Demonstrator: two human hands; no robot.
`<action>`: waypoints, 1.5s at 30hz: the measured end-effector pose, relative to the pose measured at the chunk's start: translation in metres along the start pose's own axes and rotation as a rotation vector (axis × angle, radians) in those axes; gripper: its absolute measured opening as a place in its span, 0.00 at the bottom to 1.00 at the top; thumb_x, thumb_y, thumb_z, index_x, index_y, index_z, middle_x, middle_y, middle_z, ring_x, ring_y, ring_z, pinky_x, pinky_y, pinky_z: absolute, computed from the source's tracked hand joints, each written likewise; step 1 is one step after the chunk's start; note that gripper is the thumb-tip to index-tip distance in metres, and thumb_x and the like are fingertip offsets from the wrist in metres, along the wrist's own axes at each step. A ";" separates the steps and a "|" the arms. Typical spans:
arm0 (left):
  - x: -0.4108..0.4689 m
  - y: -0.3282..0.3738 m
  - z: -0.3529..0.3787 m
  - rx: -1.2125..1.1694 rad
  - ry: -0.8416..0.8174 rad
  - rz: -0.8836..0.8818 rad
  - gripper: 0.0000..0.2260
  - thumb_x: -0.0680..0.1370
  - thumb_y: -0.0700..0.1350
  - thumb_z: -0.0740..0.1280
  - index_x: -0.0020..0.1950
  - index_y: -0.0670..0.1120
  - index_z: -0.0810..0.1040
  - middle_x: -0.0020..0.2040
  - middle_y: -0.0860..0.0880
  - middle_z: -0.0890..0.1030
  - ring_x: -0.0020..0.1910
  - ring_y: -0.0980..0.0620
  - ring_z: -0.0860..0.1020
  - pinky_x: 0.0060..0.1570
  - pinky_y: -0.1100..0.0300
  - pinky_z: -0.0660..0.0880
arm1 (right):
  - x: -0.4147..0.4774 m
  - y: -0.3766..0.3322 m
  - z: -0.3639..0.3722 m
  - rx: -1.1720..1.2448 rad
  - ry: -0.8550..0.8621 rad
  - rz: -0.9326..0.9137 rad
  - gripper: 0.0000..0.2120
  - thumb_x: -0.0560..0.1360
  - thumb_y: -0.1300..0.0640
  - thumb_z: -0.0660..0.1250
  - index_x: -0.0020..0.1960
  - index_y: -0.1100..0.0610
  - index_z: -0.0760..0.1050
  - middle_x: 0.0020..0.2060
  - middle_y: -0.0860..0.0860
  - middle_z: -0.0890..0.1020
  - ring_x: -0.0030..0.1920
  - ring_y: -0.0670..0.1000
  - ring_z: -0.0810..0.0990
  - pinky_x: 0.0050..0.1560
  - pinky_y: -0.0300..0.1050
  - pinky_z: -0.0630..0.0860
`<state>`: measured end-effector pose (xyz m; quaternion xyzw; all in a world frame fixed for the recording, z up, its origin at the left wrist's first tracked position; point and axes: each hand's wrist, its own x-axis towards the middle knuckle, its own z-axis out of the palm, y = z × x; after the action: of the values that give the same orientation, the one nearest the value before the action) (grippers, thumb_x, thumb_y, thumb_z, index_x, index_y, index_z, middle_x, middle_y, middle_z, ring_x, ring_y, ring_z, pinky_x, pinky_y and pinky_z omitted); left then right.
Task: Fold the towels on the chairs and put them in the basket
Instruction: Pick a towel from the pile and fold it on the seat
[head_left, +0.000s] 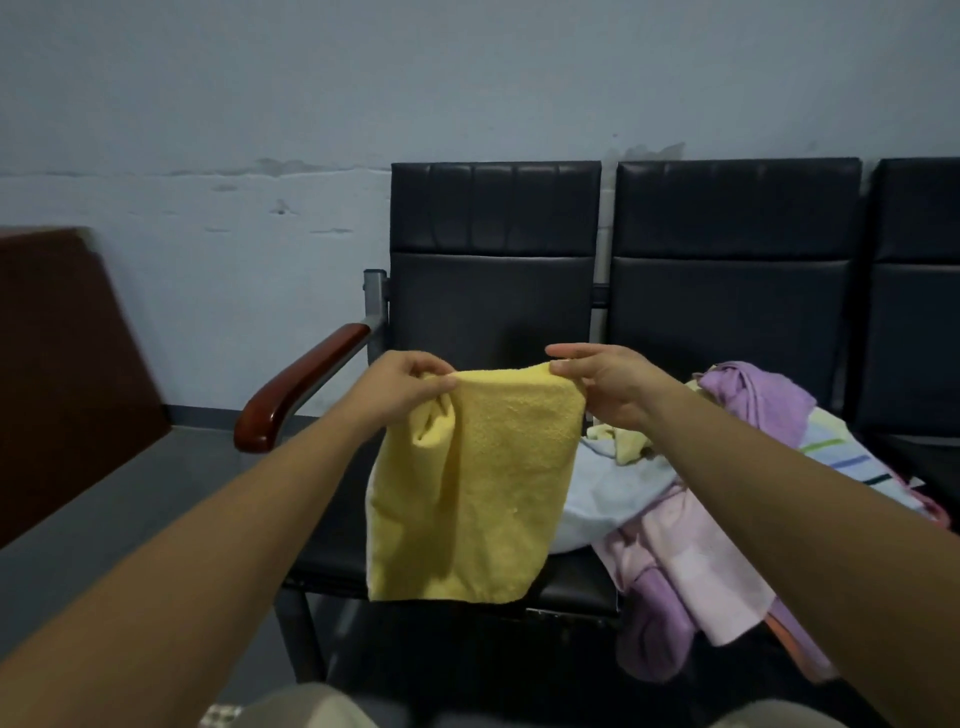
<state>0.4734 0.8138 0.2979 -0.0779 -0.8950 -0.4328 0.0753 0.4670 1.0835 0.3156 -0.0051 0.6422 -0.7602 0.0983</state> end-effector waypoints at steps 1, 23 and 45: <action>0.002 -0.004 -0.002 -0.045 0.036 -0.017 0.07 0.81 0.51 0.68 0.58 0.55 0.82 0.54 0.54 0.81 0.55 0.53 0.79 0.57 0.55 0.77 | 0.001 0.000 0.000 -0.053 -0.006 -0.002 0.14 0.76 0.69 0.69 0.61 0.62 0.79 0.54 0.59 0.82 0.52 0.54 0.83 0.49 0.45 0.81; 0.181 0.001 -0.112 -0.143 0.531 0.013 0.04 0.80 0.46 0.69 0.51 0.47 0.80 0.49 0.39 0.82 0.47 0.42 0.82 0.50 0.44 0.83 | 0.154 -0.124 -0.041 -0.312 0.464 -0.515 0.06 0.76 0.60 0.72 0.52 0.52 0.81 0.55 0.50 0.81 0.58 0.51 0.79 0.62 0.52 0.78; -0.012 -0.163 -0.016 0.048 0.154 -0.282 0.06 0.78 0.37 0.70 0.52 0.46 0.83 0.43 0.47 0.81 0.45 0.48 0.78 0.41 0.59 0.73 | 0.060 0.109 -0.054 -0.874 0.146 -0.174 0.05 0.72 0.61 0.76 0.46 0.61 0.83 0.39 0.54 0.83 0.40 0.50 0.79 0.43 0.46 0.79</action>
<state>0.4532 0.7004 0.1807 0.0836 -0.8988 -0.4220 0.0839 0.4168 1.1100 0.1926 -0.0465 0.9053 -0.4216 -0.0228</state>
